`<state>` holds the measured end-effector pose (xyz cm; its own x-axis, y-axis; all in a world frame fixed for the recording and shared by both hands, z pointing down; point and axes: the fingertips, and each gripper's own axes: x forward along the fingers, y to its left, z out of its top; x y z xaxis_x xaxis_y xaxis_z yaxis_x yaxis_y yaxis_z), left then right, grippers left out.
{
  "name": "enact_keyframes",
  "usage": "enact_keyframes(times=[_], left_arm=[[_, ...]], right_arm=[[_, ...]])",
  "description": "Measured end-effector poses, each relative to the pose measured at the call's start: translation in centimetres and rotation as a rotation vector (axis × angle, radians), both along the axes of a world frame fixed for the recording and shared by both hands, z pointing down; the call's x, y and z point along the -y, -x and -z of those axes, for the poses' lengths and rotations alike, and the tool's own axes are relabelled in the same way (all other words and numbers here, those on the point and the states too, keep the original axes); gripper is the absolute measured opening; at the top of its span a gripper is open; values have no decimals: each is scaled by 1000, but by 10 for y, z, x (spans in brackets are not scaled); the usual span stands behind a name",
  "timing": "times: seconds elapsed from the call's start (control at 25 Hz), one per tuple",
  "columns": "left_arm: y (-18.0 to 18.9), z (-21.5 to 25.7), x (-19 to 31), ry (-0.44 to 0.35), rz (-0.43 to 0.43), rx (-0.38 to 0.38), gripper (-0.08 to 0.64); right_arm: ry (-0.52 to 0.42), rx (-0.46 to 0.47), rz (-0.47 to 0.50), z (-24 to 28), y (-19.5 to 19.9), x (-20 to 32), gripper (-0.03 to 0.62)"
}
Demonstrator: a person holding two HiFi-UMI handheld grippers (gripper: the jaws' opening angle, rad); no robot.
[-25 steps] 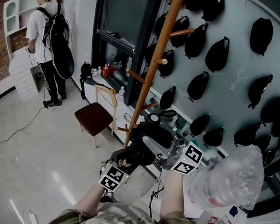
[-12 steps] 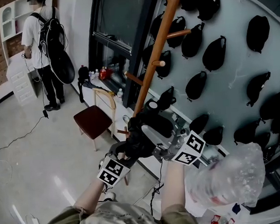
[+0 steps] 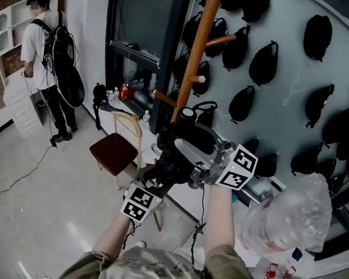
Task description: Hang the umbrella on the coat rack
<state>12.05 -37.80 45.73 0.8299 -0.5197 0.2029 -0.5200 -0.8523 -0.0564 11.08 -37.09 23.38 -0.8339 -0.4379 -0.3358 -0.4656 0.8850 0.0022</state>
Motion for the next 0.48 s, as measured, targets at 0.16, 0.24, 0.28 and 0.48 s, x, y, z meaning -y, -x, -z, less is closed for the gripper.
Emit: enact_keyframes(times=[0.16, 0.24, 0.28, 0.48], left_arm=[[-1, 8, 14, -11, -1, -1, 261], [0, 10, 19, -14, -5, 0, 261], [0, 11, 22, -15, -10, 0, 261], [-2, 21, 35, -34, -17, 1, 261]], right_arm=[[-8, 2, 1, 8, -2, 13, 192], [-9, 1, 1, 10, -2, 18, 192], [-11, -1, 0, 12, -2, 21, 193], [-34, 5, 4, 21, -3, 30, 193]])
